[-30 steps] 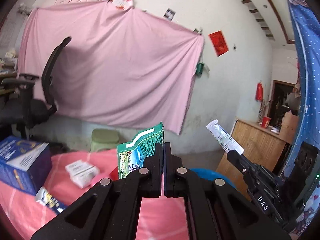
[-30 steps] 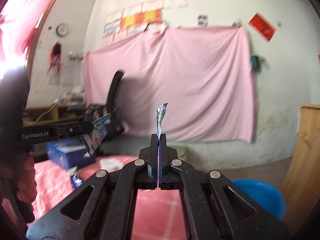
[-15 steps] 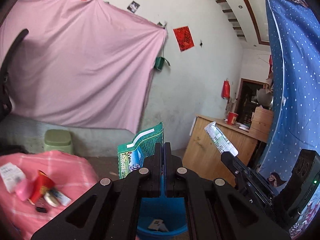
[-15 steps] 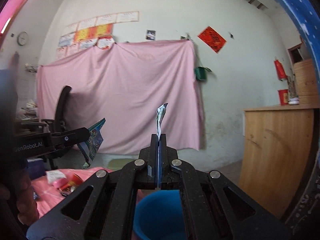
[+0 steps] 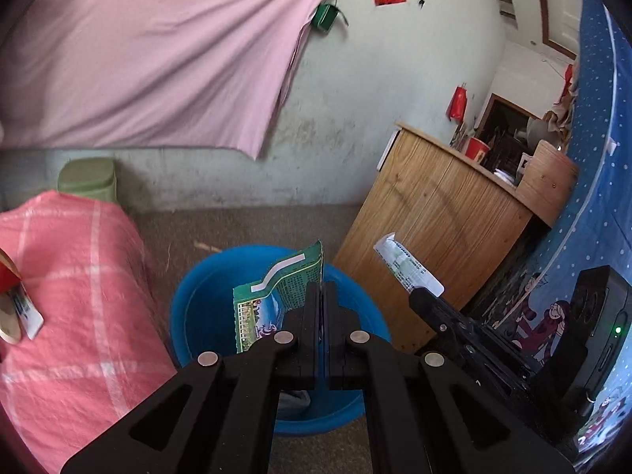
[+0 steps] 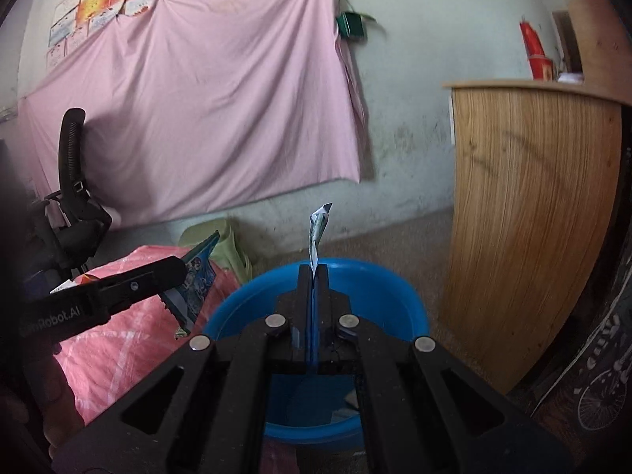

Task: Collect trash
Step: 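Carry both items over the blue bucket and open both grippers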

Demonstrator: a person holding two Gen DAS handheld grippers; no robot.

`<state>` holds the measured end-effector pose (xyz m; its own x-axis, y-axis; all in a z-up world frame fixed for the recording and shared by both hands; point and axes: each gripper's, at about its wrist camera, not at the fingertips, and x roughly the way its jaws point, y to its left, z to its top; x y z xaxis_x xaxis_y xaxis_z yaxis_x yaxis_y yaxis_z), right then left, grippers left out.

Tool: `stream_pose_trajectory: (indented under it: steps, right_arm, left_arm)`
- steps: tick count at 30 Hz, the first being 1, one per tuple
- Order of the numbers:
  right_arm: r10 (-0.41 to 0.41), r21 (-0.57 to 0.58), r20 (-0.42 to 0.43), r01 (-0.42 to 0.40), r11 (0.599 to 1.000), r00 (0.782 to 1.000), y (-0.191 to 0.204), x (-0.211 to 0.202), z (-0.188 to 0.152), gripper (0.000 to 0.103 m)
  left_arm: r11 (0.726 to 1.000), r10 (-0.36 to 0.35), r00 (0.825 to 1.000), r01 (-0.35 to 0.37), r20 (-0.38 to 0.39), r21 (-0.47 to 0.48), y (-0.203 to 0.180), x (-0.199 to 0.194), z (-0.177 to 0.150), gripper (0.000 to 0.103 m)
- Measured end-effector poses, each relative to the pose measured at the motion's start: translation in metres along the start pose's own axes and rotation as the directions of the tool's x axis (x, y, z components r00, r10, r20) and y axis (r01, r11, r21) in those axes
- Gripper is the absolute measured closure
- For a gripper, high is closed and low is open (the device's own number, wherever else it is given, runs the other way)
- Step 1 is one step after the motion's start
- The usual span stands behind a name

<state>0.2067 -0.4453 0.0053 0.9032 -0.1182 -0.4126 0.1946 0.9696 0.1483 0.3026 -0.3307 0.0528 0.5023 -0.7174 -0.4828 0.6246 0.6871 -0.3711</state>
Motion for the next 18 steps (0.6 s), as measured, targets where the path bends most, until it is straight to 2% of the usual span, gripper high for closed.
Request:
stream_pose_trajectory:
  steps: [7,10,14,18]
  right_arm:
    - [0.013,0.031,-0.074,-0.010,0.999,0.997,-0.007,0.012,-0.003,0.081]
    - [0.015,0.040,-0.094,-0.011,0.999,0.995,-0.009,0.019,-0.005,0.081]
    - [0.012,0.041,-0.094,-0.008,0.999,0.996,-0.011,0.020,-0.003,0.080]
    - [0.008,0.036,-0.077,-0.005,0.999,0.997,-0.010,0.017,0.000,0.078]
  left_arm:
    - [1.000,0.010,0.997,-0.012,-0.080,-0.023,0.008,0.019,-0.003,0.102]
    - [0.999,0.034,0.994,-0.037,-0.106,-0.026,0.011,0.026,-0.006,0.098]
    - [0.998,0.041,0.994,-0.045,-0.105,-0.033,0.015,0.025,-0.009,0.089]
    - [0.996,0.078,0.994,-0.081,-0.071,-0.035,0.018,0.017,-0.011,0.082]
